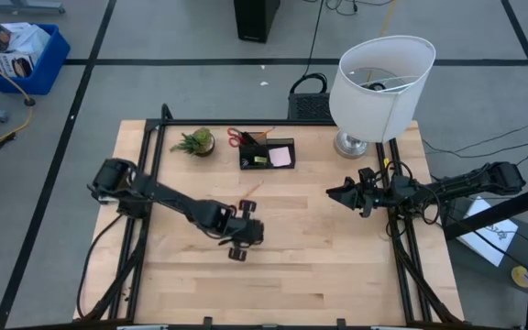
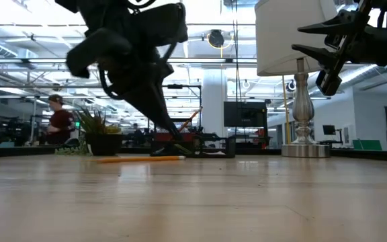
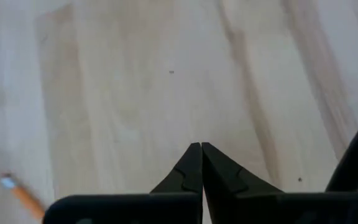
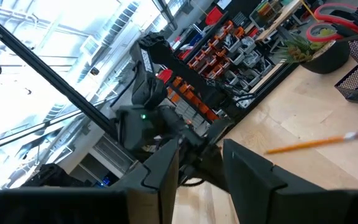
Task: Pick and place office supplies into organizer
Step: Put the orange pencil into the black desk organizer
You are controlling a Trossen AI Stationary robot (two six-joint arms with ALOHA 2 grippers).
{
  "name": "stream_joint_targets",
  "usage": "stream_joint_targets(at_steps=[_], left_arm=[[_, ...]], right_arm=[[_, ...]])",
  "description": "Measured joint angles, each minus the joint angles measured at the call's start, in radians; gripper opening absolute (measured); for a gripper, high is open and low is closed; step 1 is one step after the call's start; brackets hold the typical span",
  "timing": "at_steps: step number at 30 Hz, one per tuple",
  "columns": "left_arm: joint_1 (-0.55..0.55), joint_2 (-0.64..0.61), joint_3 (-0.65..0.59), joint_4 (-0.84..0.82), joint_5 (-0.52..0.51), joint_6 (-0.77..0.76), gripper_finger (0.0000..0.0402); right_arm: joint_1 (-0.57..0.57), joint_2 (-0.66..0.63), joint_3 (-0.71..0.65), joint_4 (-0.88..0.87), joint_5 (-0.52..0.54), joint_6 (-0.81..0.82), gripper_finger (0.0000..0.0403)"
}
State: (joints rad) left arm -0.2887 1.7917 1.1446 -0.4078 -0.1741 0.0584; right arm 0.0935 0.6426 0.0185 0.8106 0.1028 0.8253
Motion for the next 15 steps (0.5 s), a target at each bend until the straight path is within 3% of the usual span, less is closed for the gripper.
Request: stream_joint_targets(at_steps=[8, 15], left_arm=[[0.038, -0.007, 0.003, -0.04, -0.018, -0.291, 0.003], [0.108, -0.011, 0.004, -0.136, -0.011, -0.676, 0.0061]], right_arm=[[0.0, 0.0, 0.0, -0.001, 0.0, 0.0, 0.0116], [0.0, 0.0, 0.0, 0.0, 0.0, 0.0, 0.0116]])
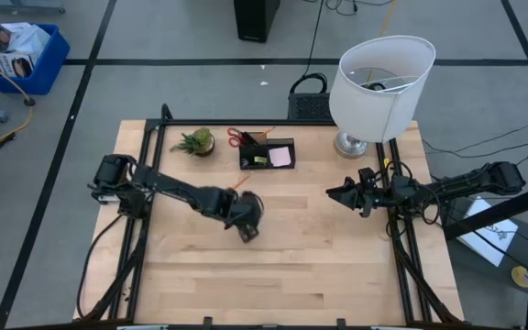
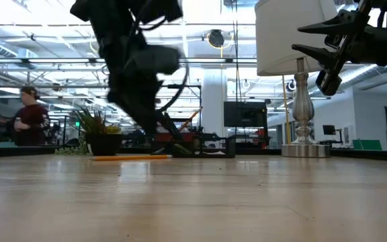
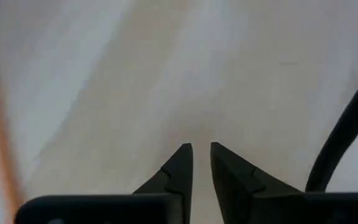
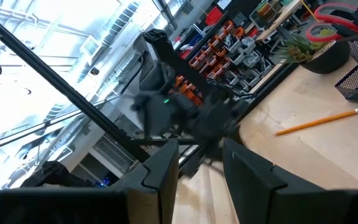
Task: Pick and place office supplies into organizer
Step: Put the orange pencil into the black desk organizer
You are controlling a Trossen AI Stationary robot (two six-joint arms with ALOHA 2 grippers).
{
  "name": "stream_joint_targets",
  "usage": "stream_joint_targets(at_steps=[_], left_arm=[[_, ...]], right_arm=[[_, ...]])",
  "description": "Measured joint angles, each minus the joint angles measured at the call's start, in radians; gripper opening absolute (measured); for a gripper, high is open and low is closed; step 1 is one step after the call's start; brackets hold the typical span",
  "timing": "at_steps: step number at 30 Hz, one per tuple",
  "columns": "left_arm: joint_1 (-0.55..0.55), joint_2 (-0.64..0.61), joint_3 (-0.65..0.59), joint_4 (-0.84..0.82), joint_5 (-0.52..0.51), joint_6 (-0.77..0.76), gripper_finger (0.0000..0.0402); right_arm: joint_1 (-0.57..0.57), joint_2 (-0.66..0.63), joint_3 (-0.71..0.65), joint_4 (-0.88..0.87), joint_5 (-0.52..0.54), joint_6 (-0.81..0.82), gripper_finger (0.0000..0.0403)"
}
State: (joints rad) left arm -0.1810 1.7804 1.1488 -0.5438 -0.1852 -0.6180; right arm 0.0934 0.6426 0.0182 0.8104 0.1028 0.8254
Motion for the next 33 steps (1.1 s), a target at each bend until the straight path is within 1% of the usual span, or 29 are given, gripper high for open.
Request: stream_joint_targets(at_steps=[3, 4, 6, 9, 13, 18, 21, 26, 29, 33], left_arm=[[0.058, -0.03, 0.0, -0.147, -0.001, -0.149, 0.0078], [0.075, -0.037, 0.0, -0.186, -0.005, -0.175, 0.0085], [0.106, -0.051, 0.0, -0.273, -0.04, -0.18, 0.0103], [0.157, -0.075, 0.001, -0.31, -0.084, -0.156, 0.0136], [0.251, -0.089, 0.0, -0.3, -0.064, -0.084, 0.0187], [0.36, -0.088, 0.0, -0.29, 0.072, 0.037, 0.0242], [0.39, -0.087, 0.0, -0.292, 0.108, 0.075, 0.0265], [0.419, -0.085, 0.004, -0.326, 0.156, 0.109, 0.0284], [0.429, -0.054, 0.03, -0.367, 0.19, 0.107, 0.0282], [0.428, 0.003, 0.097, -0.446, 0.186, 0.137, 0.0271]], right_arm=[[0.0, 0.0, 0.0, 0.0, 0.0, 0.0, 0.0116], [0.0, 0.0, 0.0, 0.0, 0.0, 0.0, 0.0116], [0.0, 0.0, 0.0, 0.0, 0.0, 0.0, 0.0116], [0.0, 0.0, 0.0, 0.0, 0.0, 0.0, 0.0116], [0.0, 0.0, 0.0, 0.0, 0.0, 0.0, 0.0116], [0.0, 0.0, 0.0, 0.0, 0.0, 0.0, 0.0116], [0.0, 0.0, 0.0, 0.0, 0.0, 0.0, 0.0116], [0.0, 0.0, 0.0, 0.0, 0.0, 0.0, 0.0116], [0.0, 0.0, 0.0, 0.0, 0.0, 0.0, 0.0116], [0.0, 0.0, 0.0, 0.0, 0.0, 0.0, 0.0116]])
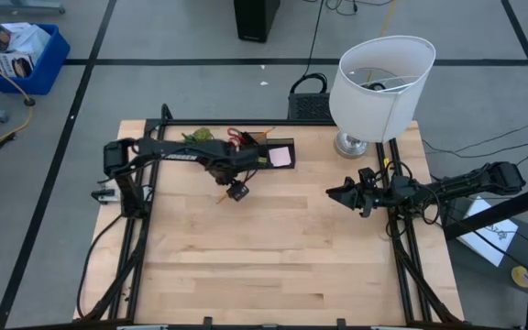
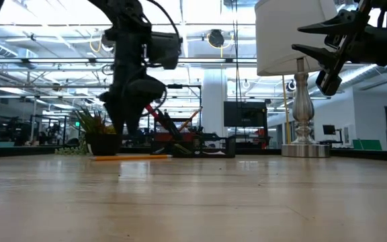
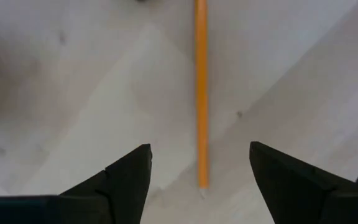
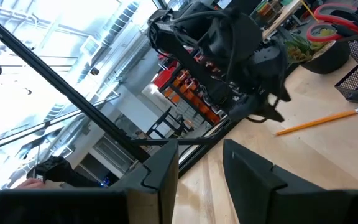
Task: Pick and place office supplies into organizer
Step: Put the orange pencil into the black desk organizer
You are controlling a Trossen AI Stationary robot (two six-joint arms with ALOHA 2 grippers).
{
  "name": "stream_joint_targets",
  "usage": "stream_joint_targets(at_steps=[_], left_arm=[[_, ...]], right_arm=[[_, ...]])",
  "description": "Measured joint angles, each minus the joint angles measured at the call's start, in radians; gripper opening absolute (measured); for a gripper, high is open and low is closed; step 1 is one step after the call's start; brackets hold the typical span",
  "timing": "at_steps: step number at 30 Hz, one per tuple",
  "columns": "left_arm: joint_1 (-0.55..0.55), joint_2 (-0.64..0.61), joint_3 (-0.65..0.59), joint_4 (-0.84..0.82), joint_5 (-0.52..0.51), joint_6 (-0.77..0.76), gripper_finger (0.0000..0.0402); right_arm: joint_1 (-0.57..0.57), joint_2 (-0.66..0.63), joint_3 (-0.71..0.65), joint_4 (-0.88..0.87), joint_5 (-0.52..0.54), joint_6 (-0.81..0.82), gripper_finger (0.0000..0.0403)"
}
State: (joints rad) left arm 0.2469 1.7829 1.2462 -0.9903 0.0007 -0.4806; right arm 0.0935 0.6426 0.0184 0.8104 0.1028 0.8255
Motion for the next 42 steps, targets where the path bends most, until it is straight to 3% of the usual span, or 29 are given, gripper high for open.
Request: stream_joint_targets(at_steps=[15, 25, 42], left_arm=[[0.013, 0.187, 0.278, -0.016, -0.026, 0.089, 0.0253], [0.032, 0.276, 0.287, -0.001, -0.003, 0.086, 0.0253], [0.056, 0.291, 0.27, 0.064, 0.006, 0.107, 0.0253]], right_arm=[[0.0, 0.0, 0.0, 0.0, 0.0, 0.0, 0.0116], [0.0, 0.0, 0.0, 0.0, 0.0, 0.0, 0.0116], [0.0, 0.0, 0.0, 0.0, 0.0, 0.0, 0.0116]])
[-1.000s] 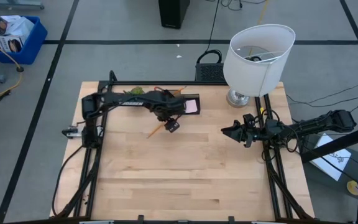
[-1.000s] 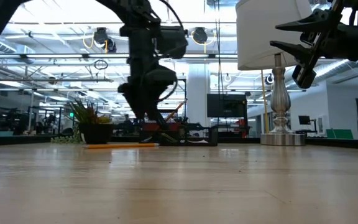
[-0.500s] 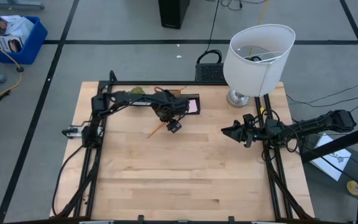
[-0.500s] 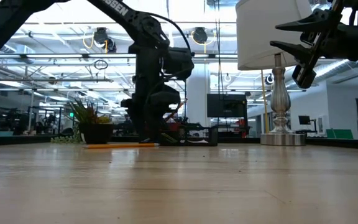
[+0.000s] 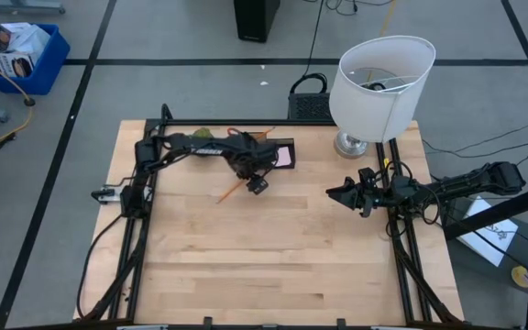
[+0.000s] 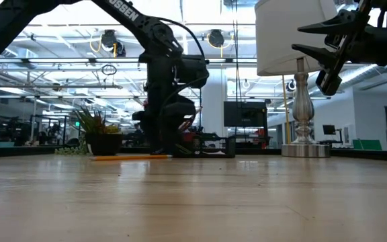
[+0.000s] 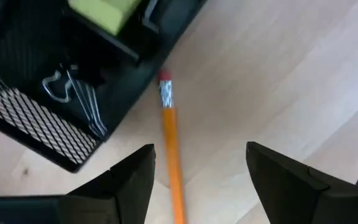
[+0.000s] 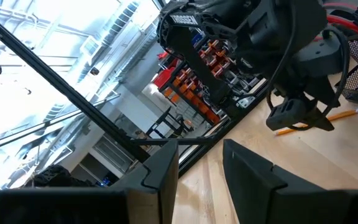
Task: Pick and place office supplies into organizer
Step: Put the orange pencil into the black desk organizer
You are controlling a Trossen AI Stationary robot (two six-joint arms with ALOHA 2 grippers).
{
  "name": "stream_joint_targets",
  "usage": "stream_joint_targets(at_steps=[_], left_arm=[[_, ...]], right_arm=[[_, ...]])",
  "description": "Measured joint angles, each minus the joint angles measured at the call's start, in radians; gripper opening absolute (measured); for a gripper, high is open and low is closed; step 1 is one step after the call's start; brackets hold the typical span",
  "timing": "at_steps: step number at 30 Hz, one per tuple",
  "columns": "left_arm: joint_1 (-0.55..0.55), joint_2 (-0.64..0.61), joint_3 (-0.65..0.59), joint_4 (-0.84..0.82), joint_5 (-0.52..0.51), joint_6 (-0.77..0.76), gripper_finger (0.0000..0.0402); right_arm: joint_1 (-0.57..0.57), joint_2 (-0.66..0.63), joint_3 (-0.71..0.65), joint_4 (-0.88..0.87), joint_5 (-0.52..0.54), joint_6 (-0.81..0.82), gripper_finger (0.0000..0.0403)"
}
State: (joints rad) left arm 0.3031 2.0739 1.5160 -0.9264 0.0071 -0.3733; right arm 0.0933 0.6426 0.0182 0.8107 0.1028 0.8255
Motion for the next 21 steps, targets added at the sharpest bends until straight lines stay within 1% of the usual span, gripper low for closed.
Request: stream_joint_targets(at_steps=[5, 12, 19, 21], left_arm=[[0.0, -0.001, -0.057, 0.004, 0.006, 0.0, 0.0253], [0.004, -0.01, -0.109, 0.064, 0.032, 0.017, 0.0253], [-0.008, -0.008, -0.119, 0.079, 0.055, -0.006, 0.0252], [-0.016, -0.007, -0.119, 0.068, 0.054, -0.015, 0.0247]], right_arm=[[0.0, 0.0, 0.0, 0.0, 0.0, 0.0, 0.0116], [0.0, 0.0, 0.0, 0.0, 0.0, 0.0, 0.0116], [0.0, 0.0, 0.0, 0.0, 0.0, 0.0, 0.0116], [0.0, 0.0, 0.0, 0.0, 0.0, 0.0, 0.0116]])
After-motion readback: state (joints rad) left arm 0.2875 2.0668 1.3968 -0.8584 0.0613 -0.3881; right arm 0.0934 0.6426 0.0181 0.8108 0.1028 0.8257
